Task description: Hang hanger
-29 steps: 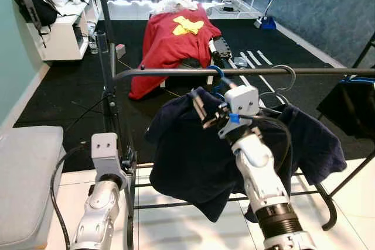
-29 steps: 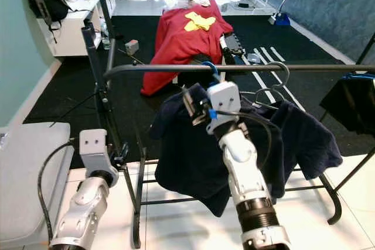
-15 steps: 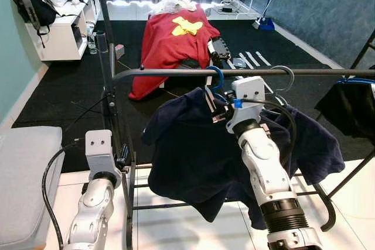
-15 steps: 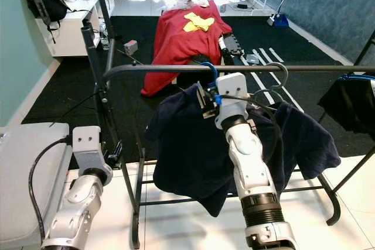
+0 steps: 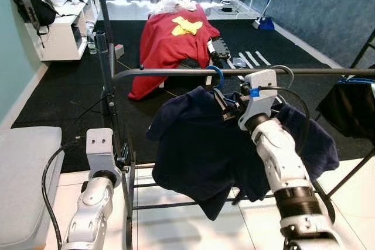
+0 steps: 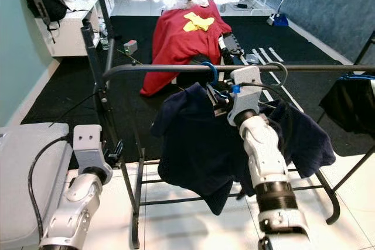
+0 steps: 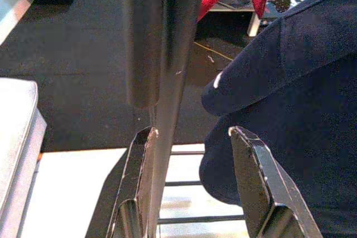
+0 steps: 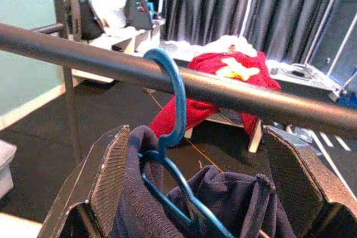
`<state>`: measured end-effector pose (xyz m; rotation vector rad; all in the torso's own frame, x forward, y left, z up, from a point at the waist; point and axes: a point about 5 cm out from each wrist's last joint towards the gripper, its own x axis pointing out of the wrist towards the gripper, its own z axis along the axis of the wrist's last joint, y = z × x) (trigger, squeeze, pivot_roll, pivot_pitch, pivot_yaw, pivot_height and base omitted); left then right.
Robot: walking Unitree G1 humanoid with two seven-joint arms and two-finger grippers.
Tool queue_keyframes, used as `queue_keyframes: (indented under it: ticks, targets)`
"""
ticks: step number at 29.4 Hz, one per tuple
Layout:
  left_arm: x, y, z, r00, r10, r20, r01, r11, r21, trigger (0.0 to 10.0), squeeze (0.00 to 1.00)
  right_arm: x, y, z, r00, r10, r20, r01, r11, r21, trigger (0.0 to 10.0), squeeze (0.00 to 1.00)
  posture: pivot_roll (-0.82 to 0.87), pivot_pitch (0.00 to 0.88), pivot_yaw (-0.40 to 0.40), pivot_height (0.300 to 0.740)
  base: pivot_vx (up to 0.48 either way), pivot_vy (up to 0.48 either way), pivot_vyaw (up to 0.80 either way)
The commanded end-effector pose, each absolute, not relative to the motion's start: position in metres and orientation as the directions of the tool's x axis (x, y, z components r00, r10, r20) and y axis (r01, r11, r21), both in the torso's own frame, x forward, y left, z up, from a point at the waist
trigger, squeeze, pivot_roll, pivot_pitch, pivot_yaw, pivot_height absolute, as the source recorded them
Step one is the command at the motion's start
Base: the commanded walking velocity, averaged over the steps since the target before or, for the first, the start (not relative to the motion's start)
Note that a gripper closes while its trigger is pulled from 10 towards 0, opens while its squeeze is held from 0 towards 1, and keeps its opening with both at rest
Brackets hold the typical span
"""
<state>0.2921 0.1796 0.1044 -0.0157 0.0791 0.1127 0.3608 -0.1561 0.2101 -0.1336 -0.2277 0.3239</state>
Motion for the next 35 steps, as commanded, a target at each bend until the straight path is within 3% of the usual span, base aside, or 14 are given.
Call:
queue_keyframes:
  ticks: [1, 13, 15, 17, 20, 21, 23, 35]
  targets:
    - [0.293, 0.183, 0.105, 0.989, 0.116, -0.093, -0.115, 0.993, 0.019, 10.0, 0.00, 0.364, -0.153, 0.209, 0.912, 0.377, 0.165, -0.351, 0.922, -0.167, 10.0, 0.00, 0.07, 0.044, -0.068, 0.740, 0.000, 0.000, 0.00]
    - [0.293, 0.186, 0.105, 0.986, 0.124, -0.107, -0.120, 0.992, 0.046, 10.0, 0.00, 0.375, -0.146, 0.210, 0.851, 0.523, 0.045, -0.505, 0.840, -0.200, 10.0, 0.00, 0.08, 0.039, -0.074, 0.740, 0.000, 0.000, 0.00]
    - [0.293, 0.187, 0.105, 0.986, 0.127, -0.110, -0.122, 0.991, 0.049, 10.0, 0.00, 0.377, -0.147, 0.212, 0.849, 0.526, 0.042, -0.510, 0.838, -0.194, 9.4, 0.00, 0.08, 0.039, -0.075, 0.740, 0.000, 0.000, 0.00]
    - [0.293, 0.188, 0.104, 0.985, 0.131, -0.114, -0.126, 0.991, 0.052, 10.0, 0.00, 0.382, -0.149, 0.215, 0.853, 0.520, 0.038, -0.505, 0.842, -0.188, 8.2, 0.00, 0.08, 0.037, -0.076, 0.740, 0.000, 0.000, 0.00]
    - [0.293, 0.188, 0.104, 0.985, 0.132, -0.115, -0.127, 0.991, 0.052, 10.0, 0.00, 0.384, -0.151, 0.217, 0.857, 0.515, 0.033, -0.501, 0.845, -0.186, 7.7, 0.00, 0.08, 0.038, -0.077, 0.740, 0.000, 0.000, 0.00]
    - [0.293, 0.188, 0.104, 0.985, 0.132, -0.115, -0.127, 0.991, 0.052, 10.0, 0.00, 0.384, -0.151, 0.217, 0.857, 0.515, 0.033, -0.501, 0.845, -0.186, 7.7, 0.00, 0.08, 0.038, -0.077, 0.740, 0.000, 0.000, 0.00]
    - [0.293, 0.188, 0.104, 0.984, 0.133, -0.117, -0.127, 0.990, 0.055, 10.0, 0.00, 0.389, -0.153, 0.218, 0.869, 0.495, 0.023, -0.484, 0.859, -0.168, 10.0, 0.00, 0.09, 0.036, -0.079, 0.740, 0.000, 0.000, 0.00]
    - [0.294, 0.189, 0.104, 0.984, 0.124, -0.126, -0.115, 0.991, 0.072, 10.0, 0.00, 0.398, -0.156, 0.215, 0.863, 0.500, -0.075, -0.506, 0.854, -0.122, 10.0, 0.00, 0.09, 0.032, -0.077, 0.740, 0.000, 0.000, 0.00]
